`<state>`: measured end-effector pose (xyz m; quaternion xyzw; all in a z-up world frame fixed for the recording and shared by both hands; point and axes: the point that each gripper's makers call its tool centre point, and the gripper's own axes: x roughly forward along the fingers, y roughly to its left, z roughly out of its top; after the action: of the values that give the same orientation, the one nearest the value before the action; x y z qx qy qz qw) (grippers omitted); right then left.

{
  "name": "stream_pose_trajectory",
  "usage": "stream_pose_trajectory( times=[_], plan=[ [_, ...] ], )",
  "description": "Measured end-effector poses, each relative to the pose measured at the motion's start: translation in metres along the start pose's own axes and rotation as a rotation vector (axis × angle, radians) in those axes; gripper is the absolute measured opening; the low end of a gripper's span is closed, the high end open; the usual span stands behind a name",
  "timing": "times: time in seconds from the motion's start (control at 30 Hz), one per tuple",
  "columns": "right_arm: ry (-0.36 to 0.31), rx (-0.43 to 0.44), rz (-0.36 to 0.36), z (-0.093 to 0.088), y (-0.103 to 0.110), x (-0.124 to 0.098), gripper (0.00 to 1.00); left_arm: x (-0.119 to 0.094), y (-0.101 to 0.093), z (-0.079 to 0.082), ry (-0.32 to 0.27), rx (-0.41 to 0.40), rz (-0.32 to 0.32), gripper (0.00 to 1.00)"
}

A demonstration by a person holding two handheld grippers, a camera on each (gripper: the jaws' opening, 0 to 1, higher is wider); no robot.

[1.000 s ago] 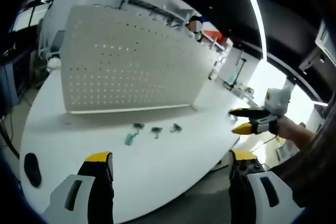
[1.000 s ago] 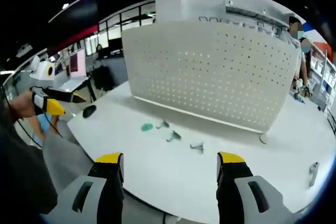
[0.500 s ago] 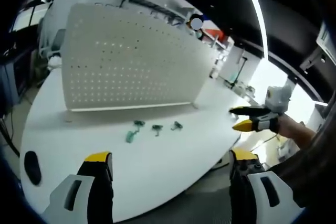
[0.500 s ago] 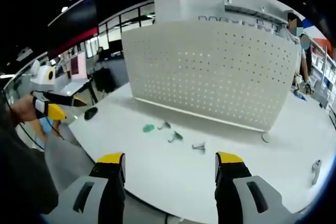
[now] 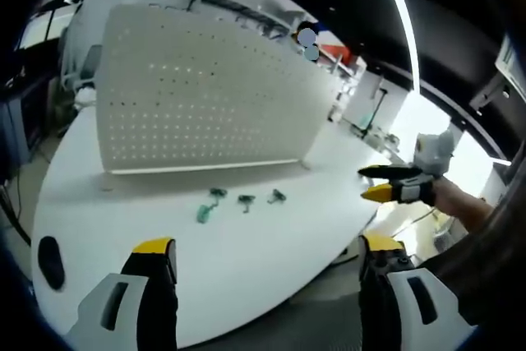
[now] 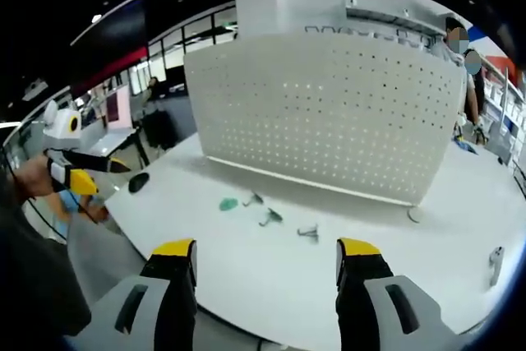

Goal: Insert the hook assembly into the mounting plate slot until the hook locks in place.

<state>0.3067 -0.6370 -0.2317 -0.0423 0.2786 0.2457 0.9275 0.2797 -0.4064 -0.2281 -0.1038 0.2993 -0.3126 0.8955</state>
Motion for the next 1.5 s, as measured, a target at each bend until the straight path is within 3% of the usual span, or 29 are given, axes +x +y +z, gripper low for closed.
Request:
stream_pose_trajectory(
  times=[0.2,0.9,1.0,1.23,1.5],
  plan=[
    [0.011,-0.008,0.035,-0.002,0.008,0.007,0.61,-0.001,0.002,-0.002,0.003,-0.004,0.006,0.93],
    [0.054,-0.038,0.095,-0.016,0.016,0.045,0.58,-0.002,0.006,-0.003,0.001,-0.012,0.028,0.94],
    [0.039,-0.048,0.156,-0.013,0.025,0.054,0.52,-0.002,0.006,-0.003,-0.001,-0.019,0.027,0.94],
    [0.061,-0.108,0.183,-0.016,0.032,0.075,0.51,-0.003,0.008,-0.001,-0.009,-0.023,0.033,0.94],
    [0.081,-0.113,0.226,-0.018,0.039,0.093,0.50,-0.005,0.013,-0.003,-0.002,-0.038,0.043,0.93]
  ],
)
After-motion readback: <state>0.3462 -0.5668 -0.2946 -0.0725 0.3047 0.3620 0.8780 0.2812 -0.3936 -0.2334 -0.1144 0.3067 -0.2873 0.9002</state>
